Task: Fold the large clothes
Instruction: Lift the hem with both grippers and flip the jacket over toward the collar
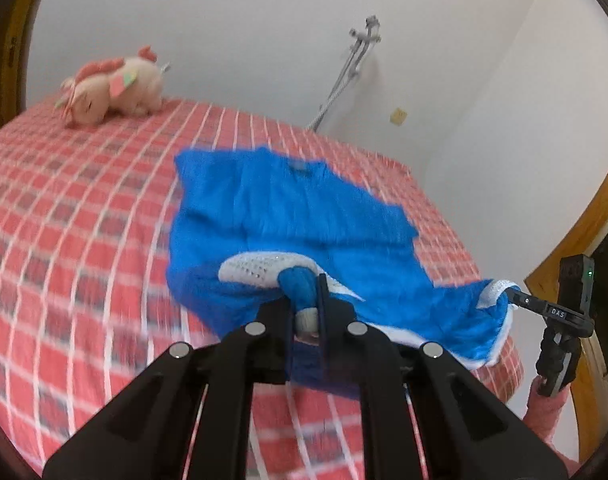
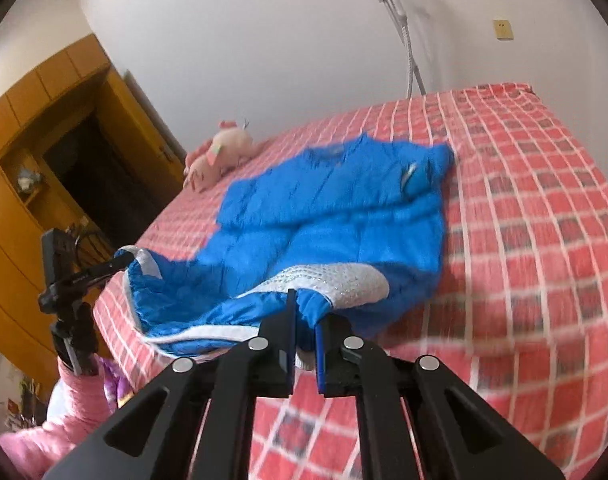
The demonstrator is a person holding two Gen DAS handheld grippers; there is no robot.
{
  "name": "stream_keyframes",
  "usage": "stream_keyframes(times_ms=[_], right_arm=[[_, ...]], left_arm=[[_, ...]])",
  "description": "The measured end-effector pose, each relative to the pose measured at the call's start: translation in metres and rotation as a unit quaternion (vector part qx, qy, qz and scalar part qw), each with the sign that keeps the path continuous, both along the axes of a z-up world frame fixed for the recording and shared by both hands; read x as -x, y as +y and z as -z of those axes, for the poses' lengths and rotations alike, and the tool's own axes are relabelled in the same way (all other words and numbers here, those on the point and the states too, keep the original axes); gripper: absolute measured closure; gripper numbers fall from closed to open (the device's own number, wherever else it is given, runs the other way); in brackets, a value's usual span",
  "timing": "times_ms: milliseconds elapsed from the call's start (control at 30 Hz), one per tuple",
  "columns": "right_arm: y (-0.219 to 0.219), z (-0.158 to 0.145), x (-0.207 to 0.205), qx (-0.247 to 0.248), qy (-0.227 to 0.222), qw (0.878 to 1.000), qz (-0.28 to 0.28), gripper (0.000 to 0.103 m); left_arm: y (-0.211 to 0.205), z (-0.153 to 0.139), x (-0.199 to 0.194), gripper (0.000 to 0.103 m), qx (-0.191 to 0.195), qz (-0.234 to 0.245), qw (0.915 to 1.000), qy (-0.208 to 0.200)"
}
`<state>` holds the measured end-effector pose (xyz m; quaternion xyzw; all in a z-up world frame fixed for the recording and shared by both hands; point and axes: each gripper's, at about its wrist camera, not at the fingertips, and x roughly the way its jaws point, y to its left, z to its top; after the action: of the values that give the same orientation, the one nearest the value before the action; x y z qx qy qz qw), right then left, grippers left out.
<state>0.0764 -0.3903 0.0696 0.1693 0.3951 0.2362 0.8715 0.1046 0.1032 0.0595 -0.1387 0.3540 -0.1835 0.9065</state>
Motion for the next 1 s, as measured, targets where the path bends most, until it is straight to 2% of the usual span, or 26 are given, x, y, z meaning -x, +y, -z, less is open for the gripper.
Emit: stream_keyframes(times_ms=[200, 433, 667, 767, 1000], right_arm=[[-0.008, -0.013, -0.062, -0.021, 0.013, 1.0, 0.015, 0.096], [-0.011, -0.004, -0.14, -0.034, 0.046, 0.998, 0.033, 0.096], [-0.013, 0.028, -0.211, -0.042, 0.088, 0.994, 0.044, 0.096], [-0.012, 0.048, -0.237, -0.042, 0.11, 0.992, 0.047, 0.096], [-0.011, 0.084, -0.272, -0.035, 0.138, 0.988, 0.056, 0.094]], left_arm=[[-0.001, -0.017, -0.066, 0.095, 0.004, -0.01, 0.9999, -0.01], [-0.006, -0.012, -0.143, 0.095, 0.0, -0.022, 0.9998, 0.003], [-0.005, 0.017, -0.221, 0.094, 0.005, -0.03, 0.9989, 0.037], [-0.007, 0.033, -0.245, 0.093, -0.008, -0.03, 0.9983, 0.049], [-0.005, 0.084, -0.288, 0.089, -0.017, -0.039, 0.9956, 0.083]])
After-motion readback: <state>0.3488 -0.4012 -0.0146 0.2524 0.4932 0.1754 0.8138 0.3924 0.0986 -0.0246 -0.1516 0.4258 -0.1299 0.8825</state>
